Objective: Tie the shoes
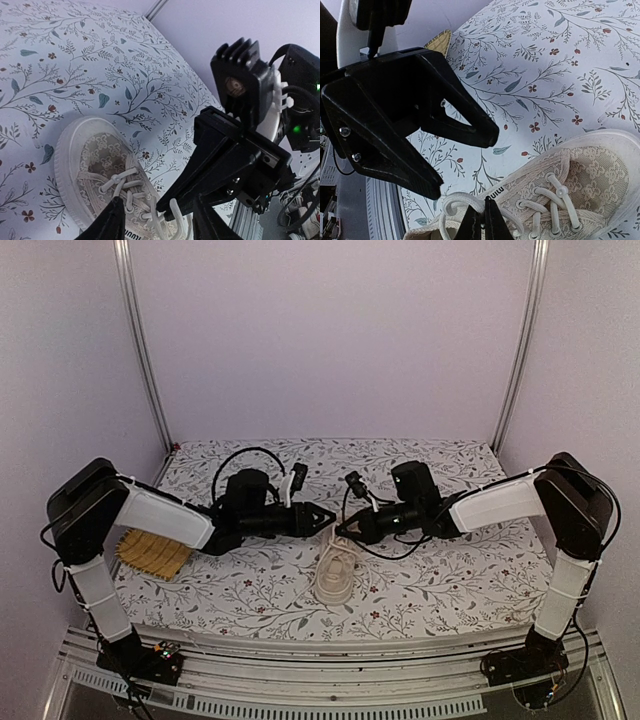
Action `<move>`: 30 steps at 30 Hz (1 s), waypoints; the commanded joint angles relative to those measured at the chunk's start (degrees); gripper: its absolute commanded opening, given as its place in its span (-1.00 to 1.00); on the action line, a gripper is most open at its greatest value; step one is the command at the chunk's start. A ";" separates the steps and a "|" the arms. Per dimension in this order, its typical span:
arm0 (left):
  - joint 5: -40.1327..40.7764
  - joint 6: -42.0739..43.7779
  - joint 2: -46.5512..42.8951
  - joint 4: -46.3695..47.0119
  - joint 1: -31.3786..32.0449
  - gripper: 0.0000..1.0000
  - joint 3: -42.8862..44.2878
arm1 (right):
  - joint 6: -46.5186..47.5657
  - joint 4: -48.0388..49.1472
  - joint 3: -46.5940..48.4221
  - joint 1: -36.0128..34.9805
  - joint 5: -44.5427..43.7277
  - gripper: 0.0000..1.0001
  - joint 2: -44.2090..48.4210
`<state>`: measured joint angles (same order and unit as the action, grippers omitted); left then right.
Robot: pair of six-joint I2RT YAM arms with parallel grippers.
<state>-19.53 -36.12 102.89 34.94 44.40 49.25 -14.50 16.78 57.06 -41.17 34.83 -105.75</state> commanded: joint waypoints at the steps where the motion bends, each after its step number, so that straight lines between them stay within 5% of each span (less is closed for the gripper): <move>1: -1.66 0.56 2.59 -2.00 0.78 -0.15 2.97 | -0.46 0.88 1.47 0.11 0.44 -0.95 -0.43; 19: -4.34 -0.92 6.10 -0.37 2.63 -0.49 4.28 | 0.43 0.67 2.00 0.13 -0.87 -0.95 -0.55; 24: -4.67 -1.74 5.72 0.55 2.69 -0.99 3.58 | 0.52 0.55 1.84 0.12 -1.68 -0.95 0.19; 26: -4.16 -2.29 5.09 1.41 2.68 -1.00 2.85 | 0.70 -0.34 1.74 0.19 -2.80 -0.79 1.32; 30: -1.14 -2.76 3.46 2.56 2.50 -1.00 1.12 | 3.07 -4.64 0.96 0.25 -8.23 0.04 4.91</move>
<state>-21.98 -38.28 108.05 35.94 45.93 52.16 -13.85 14.37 57.14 -41.19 32.03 -105.58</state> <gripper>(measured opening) 0.004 0.330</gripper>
